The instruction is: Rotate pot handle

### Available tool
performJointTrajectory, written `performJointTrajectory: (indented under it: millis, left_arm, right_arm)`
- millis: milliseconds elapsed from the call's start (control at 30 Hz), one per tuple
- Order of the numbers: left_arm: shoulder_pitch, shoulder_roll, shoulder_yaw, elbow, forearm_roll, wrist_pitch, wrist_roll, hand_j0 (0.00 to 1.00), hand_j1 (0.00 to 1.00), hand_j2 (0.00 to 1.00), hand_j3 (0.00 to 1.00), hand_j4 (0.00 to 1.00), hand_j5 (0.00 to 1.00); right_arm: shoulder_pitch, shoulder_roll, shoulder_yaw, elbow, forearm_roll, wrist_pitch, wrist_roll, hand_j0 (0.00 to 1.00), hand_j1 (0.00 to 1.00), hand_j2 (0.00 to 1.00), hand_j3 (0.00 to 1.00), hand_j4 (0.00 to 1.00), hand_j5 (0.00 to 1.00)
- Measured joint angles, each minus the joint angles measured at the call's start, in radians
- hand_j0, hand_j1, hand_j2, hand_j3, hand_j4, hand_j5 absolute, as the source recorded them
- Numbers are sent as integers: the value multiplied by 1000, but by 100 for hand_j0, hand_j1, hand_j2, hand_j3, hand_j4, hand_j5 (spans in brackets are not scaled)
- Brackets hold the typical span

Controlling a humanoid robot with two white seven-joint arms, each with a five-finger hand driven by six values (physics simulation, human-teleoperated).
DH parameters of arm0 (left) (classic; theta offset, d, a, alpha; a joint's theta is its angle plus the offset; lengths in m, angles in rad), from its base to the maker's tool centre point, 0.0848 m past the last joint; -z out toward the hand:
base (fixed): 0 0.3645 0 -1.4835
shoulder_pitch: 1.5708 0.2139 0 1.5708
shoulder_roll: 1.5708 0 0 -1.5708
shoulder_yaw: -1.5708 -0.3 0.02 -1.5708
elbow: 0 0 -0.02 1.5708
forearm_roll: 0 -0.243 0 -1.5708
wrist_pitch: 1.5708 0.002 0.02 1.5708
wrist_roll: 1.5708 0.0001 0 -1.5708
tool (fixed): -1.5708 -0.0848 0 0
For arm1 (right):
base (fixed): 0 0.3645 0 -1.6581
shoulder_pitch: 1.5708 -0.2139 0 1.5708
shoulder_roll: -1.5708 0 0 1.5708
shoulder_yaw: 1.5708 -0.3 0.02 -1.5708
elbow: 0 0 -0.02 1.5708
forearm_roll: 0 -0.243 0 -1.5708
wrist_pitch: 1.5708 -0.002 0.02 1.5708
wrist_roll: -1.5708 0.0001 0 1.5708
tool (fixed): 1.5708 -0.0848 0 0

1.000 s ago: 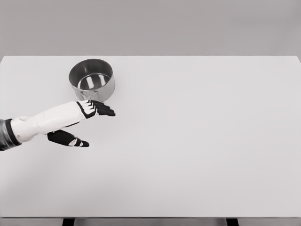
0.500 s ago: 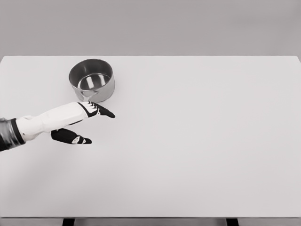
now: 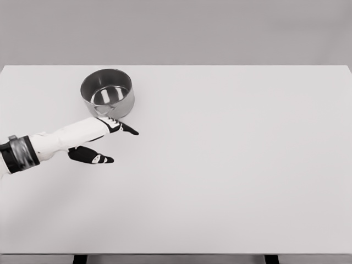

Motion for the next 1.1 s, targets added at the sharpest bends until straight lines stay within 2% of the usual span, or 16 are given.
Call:
performJointTrajectory:
  millis: [300,1100]
  left_arm:
    - [2,-2,-20,0,0,6,-17,79,79,79,79,79,79]
    - [2,16,-20,3,3,43,-19,79,79,79,79,79,79]
  right_arm:
    - [0,0,0,0,0,0,0,100,100,100,100,100,100]
    - [0,0,0,0,-1,0,0,100,100,100,100,100,100]
